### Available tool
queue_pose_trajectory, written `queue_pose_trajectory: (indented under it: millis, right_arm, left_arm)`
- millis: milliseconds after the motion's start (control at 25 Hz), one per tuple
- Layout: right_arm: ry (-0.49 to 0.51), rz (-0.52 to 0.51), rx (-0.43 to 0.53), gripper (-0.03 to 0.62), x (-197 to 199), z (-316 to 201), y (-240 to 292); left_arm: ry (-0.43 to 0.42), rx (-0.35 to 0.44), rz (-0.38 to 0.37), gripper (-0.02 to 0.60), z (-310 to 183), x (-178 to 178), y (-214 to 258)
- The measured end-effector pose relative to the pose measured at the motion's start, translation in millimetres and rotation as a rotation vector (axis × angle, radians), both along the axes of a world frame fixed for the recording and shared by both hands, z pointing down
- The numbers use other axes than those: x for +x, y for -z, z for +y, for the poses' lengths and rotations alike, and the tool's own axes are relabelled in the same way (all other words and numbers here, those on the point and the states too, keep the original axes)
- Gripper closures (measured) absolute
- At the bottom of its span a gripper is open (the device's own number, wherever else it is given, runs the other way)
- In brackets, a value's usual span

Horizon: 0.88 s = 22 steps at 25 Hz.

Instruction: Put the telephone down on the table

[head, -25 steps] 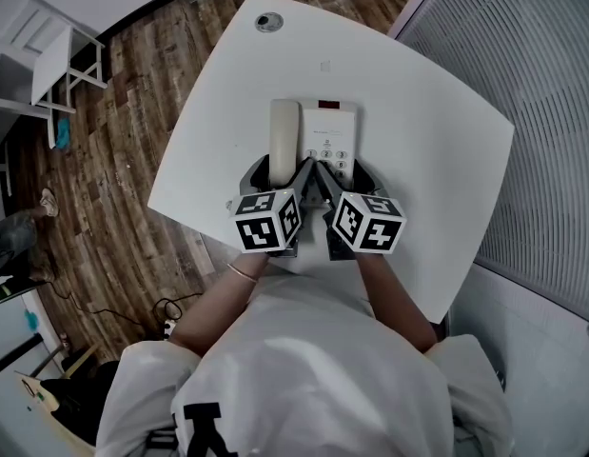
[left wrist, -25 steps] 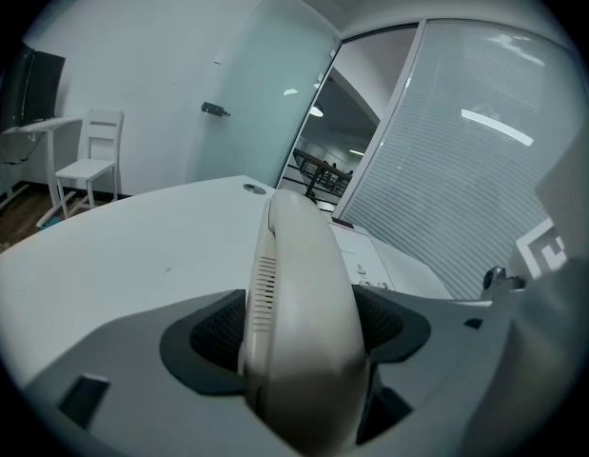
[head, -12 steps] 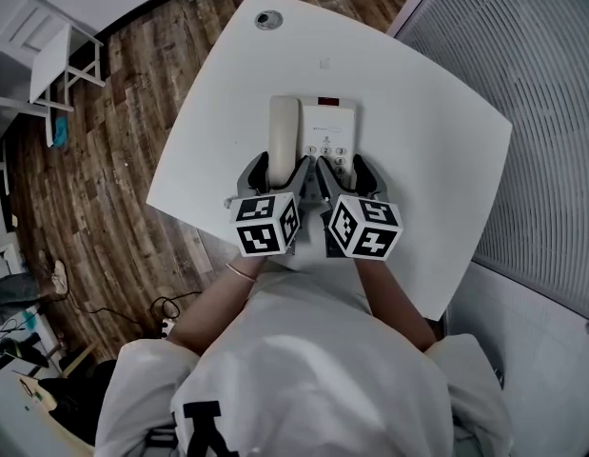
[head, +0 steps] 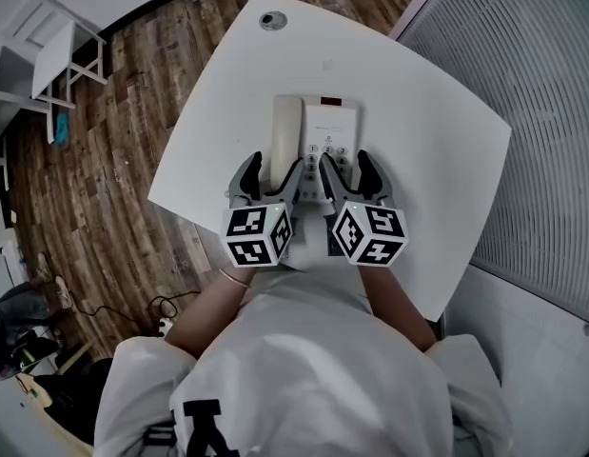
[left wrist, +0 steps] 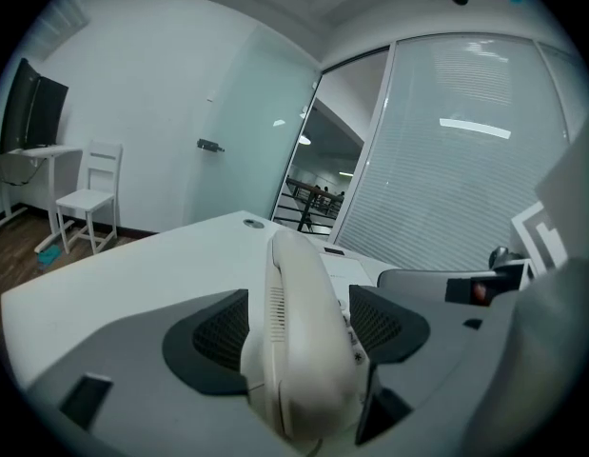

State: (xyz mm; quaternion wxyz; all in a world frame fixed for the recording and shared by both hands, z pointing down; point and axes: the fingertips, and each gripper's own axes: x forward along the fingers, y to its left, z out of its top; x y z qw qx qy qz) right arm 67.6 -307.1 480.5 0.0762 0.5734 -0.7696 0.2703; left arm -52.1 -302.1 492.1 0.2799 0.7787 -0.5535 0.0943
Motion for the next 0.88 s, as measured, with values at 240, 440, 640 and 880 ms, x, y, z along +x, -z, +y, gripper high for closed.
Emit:
queue_pose_trajectory:
  millis: [240, 440, 640, 880]
  right_arm:
    - [0.02, 0.011, 0.077, 0.321, -3.9, 0.9, 22.6]
    - [0.012, -0.002, 0.148, 0.417, -1.5, 2.4, 46.0]
    - [-0.02, -0.018, 0.221, 0.517, 5.9, -0.2, 72.1]
    - [-0.007, -0.031, 0.24, 0.553, 4.4, -0.4, 85.0]
  left_arm:
    - [0.055, 0.167, 0.037, 0.308, -5.1, -10.1, 55.3]
    - [0.078, 0.231, 0.106, 0.336, -9.7, -7.2, 88.6]
    - [0.062, 0.237, 0.127, 0.436, -12.0, 3.1, 97.2]
    - [0.058, 0.23, 0.109, 0.562, -15.7, 7.8, 103.4]
